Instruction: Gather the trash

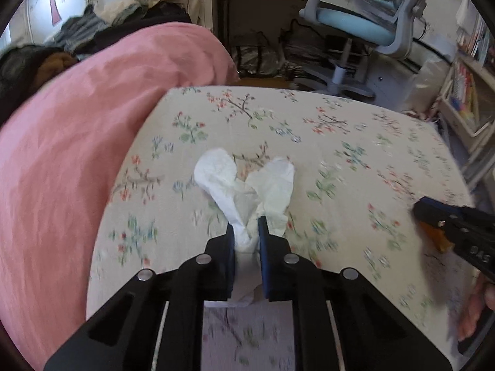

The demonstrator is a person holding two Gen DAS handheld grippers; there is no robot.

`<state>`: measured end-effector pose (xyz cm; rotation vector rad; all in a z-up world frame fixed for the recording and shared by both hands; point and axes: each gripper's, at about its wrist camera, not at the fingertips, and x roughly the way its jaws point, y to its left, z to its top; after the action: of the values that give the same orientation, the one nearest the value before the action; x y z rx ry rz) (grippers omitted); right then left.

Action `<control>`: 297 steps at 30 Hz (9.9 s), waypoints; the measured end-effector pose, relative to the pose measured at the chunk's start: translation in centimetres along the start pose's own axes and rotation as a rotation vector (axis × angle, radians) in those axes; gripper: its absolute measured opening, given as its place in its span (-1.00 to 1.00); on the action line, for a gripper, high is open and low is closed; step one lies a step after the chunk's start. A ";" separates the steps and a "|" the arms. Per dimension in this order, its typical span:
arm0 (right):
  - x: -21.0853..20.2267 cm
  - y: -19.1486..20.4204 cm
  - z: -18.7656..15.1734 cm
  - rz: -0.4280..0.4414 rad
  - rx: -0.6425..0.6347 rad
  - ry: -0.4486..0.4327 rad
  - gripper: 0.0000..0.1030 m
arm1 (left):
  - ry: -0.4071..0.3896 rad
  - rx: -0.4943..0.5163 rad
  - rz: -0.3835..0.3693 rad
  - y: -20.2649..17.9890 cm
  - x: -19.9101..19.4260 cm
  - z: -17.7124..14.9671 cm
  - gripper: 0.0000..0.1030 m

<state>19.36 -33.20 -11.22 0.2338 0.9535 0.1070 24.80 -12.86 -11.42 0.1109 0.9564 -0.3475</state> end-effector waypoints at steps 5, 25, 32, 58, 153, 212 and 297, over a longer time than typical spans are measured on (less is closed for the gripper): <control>-1.0 1.1 -1.7 -0.076 -0.096 0.013 -0.26 | -0.013 -0.077 -0.080 1.3 -3.2 -1.6 -0.74; -11.0 7.7 -8.4 0.103 -0.090 -0.078 -0.72 | -0.110 -0.275 -0.235 3.8 -14.0 -9.7 -0.74; -13.3 9.9 -11.6 0.152 -0.112 -0.089 -0.72 | -0.131 -0.256 -0.196 2.7 -16.1 -11.7 -0.74; -15.8 12.5 -21.6 0.132 -0.121 -0.016 -0.72 | -0.183 -0.259 -0.189 3.2 -19.7 -15.9 -0.74; -20.1 8.3 -26.6 0.163 0.097 -0.067 0.24 | 0.079 0.029 -0.163 -7.0 -18.2 -26.8 -0.74; -24.4 10.0 -14.0 -0.159 -0.093 -0.481 0.85 | -0.381 -0.090 0.154 -3.7 -22.7 -12.7 0.85; -23.3 8.6 -14.7 -0.212 -0.085 -0.407 0.85 | -0.369 -0.012 0.052 -3.8 -22.9 -14.5 0.85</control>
<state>-5.96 -27.16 1.19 0.0693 0.5626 -0.0926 0.13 -7.34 -0.83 0.0573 0.5894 -0.3010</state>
